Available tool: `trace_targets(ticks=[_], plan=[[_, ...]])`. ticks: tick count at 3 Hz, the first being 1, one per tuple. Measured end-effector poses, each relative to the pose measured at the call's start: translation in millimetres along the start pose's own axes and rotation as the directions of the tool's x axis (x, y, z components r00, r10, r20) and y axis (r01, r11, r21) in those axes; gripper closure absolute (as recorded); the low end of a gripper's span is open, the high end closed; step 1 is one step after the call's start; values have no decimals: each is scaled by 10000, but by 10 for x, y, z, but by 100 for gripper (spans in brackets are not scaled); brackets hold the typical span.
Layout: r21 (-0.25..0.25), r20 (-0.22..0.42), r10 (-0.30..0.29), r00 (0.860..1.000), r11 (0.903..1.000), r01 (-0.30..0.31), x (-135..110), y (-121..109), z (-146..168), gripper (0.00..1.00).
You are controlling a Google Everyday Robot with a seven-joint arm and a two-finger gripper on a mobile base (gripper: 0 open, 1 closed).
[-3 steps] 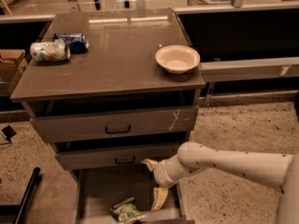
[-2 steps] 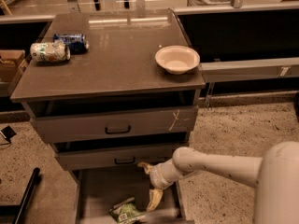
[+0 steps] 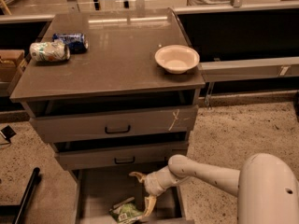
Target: Pick green jalapeno chip bag from bottom drawer and place on counter
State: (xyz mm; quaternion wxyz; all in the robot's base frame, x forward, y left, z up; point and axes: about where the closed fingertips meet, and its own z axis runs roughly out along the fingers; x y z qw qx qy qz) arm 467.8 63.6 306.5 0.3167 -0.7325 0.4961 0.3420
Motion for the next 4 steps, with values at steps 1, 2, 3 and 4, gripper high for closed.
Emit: trace_targets(ticks=[1, 2, 3, 4], plan=[[-128, 260, -261, 9993, 9996, 265, 23, 31, 53, 0], [-544, 57, -36, 10000, 9985, 39, 123, 84, 197, 0], [-960, -266, 26, 9996, 9954, -51, 302, 215, 384, 11], [-1349, -473, -93, 9988, 9909, 28, 510, 341, 589, 23]])
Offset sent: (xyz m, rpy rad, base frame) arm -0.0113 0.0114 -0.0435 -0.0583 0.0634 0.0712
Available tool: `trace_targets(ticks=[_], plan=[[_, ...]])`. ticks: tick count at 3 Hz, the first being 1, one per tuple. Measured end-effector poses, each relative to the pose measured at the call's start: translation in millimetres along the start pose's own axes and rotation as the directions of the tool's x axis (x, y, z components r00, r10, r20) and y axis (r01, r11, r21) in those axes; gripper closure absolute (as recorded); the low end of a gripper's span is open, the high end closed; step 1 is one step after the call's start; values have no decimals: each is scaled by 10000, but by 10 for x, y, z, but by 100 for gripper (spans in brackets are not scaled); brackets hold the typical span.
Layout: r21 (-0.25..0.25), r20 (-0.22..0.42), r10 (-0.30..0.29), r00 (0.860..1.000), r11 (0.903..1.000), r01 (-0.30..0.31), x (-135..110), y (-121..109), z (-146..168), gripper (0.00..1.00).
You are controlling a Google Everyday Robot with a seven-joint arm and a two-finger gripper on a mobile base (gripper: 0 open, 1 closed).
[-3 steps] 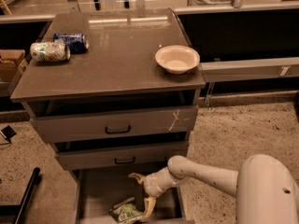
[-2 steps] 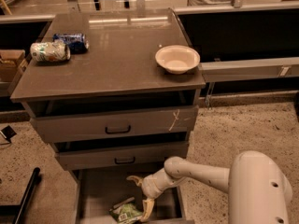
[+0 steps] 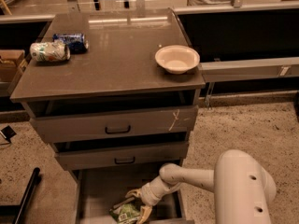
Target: Pick green jalapeno chip bag from bottom drawer and place on counter
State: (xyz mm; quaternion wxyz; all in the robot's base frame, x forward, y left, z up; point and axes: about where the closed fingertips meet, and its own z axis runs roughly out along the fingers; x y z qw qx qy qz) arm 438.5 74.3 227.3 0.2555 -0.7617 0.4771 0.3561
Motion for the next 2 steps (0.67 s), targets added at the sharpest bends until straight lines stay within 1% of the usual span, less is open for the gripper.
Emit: trace_targets(ticks=[1, 2], plan=[[-301, -105, -113, 9999, 9995, 109, 143, 57, 174, 28], [-502, -37, -333, 9994, 9982, 330, 196, 69, 295, 51]])
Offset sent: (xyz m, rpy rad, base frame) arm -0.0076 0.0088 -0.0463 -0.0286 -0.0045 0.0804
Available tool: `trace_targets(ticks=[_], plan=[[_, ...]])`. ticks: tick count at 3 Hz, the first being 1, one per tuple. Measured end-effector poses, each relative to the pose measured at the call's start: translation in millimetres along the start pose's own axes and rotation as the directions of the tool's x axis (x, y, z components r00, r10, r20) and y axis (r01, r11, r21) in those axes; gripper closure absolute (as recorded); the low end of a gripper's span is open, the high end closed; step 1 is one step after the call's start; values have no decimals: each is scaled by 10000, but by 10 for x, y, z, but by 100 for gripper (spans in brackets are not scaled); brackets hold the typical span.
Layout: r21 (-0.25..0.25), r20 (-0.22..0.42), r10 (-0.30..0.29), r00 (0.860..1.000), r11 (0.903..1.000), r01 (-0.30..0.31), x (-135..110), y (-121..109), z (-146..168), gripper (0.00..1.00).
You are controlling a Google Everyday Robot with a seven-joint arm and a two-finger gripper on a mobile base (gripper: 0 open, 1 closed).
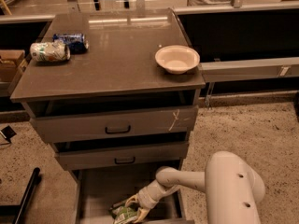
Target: Pick green jalapeno chip bag from bottom drawer and place on counter
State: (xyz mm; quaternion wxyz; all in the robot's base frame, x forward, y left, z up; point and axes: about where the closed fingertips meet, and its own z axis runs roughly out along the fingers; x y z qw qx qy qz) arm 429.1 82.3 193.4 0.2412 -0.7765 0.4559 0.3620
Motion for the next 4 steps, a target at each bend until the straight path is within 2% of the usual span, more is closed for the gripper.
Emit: trace_targets(ticks=[1, 2, 3, 4], plan=[[214, 508, -286, 9983, 9994, 275, -63, -34, -1, 82], [1057, 1967, -1300, 9718, 9882, 1107, -356, -85, -238, 100], [2217, 2446, -2781, 9289, 9486, 2256, -866, -154, -835, 100], [3199, 1486, -4302, 8904, 8729, 3683, -1903, -89, -1764, 100]])
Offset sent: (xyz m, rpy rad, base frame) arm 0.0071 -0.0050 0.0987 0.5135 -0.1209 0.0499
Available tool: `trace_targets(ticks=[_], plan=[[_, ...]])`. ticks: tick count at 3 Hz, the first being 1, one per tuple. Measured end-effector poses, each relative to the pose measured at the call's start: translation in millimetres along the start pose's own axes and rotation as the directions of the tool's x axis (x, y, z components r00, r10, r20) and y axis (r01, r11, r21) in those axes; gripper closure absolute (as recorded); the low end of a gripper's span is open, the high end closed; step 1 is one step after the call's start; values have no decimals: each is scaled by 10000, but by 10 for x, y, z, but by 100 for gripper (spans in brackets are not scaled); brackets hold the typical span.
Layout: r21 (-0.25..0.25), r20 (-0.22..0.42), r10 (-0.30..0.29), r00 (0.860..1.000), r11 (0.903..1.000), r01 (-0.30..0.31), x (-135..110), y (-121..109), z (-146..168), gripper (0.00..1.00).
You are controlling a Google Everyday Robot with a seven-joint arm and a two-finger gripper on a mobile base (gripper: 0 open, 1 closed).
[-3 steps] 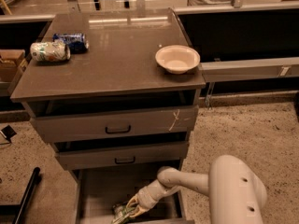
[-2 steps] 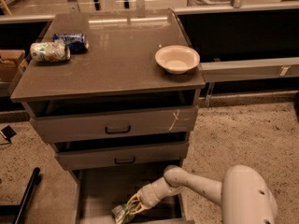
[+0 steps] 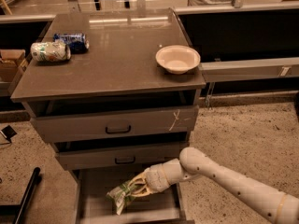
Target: Pick green jalapeno chip bag from bottom drawer and place on counter
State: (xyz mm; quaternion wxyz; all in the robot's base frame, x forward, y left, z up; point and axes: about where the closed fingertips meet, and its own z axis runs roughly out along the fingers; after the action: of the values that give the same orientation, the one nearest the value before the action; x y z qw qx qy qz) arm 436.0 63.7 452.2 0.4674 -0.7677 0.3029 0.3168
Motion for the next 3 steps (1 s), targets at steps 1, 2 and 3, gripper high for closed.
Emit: trace_targets(ticks=[1, 2, 3], plan=[[203, -1204, -732, 9900, 9969, 761, -672, -333, -201, 100], [600, -2367, -778, 9684, 9937, 946, -1202, -914, -430, 100], [1298, -3441, 371, 9382, 9915, 84, -1571, -1706, -1061, 100]])
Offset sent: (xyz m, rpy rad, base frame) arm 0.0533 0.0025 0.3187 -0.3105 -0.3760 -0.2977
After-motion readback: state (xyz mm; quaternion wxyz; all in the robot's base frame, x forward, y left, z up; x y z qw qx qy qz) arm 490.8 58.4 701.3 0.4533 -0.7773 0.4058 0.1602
